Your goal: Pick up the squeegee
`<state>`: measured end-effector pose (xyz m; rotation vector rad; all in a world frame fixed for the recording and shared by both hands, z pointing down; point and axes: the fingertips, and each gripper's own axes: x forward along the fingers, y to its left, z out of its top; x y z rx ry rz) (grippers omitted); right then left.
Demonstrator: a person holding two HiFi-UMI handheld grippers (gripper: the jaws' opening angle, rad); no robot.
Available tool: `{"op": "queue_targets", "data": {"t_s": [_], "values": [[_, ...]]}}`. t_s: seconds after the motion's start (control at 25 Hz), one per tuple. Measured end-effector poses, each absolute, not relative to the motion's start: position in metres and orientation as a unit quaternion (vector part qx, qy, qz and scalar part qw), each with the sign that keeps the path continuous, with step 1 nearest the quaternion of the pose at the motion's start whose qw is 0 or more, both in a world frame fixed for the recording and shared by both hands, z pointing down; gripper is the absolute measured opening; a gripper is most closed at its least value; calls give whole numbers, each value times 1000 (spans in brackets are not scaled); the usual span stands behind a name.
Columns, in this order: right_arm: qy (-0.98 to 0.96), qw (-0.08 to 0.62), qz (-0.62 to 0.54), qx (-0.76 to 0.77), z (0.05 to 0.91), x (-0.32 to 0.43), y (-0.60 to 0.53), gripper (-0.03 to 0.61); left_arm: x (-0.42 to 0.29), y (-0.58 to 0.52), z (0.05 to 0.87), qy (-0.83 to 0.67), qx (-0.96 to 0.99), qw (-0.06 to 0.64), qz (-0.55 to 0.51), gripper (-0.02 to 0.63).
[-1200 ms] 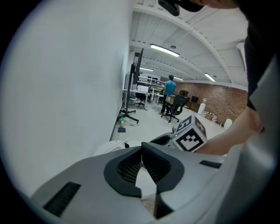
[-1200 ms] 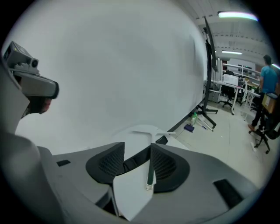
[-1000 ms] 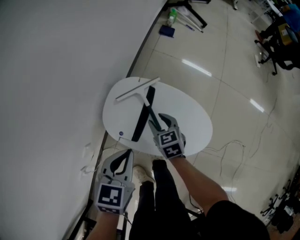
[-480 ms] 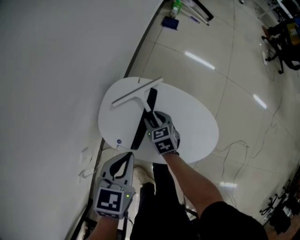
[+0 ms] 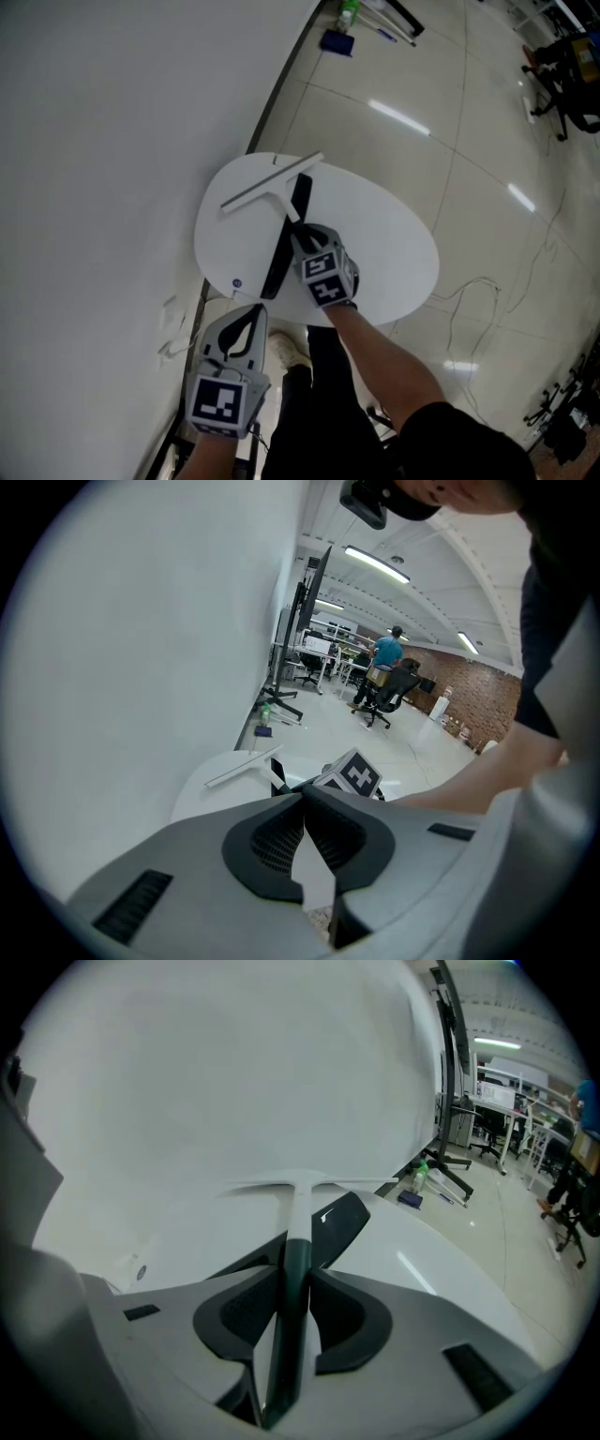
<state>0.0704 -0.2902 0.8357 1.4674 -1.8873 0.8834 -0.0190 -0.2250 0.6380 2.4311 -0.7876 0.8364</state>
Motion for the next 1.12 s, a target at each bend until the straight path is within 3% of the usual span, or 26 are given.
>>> {"op": "queue_targets", "data": {"t_s": [0.52, 1.12], "values": [[-711, 262, 323, 567, 801, 80, -290, 103, -32, -217, 617, -301, 884, 204, 295, 3], [-706, 249, 275, 604, 659, 104, -228, 101, -64, -171, 504, -314, 907, 135, 245, 3]]}}
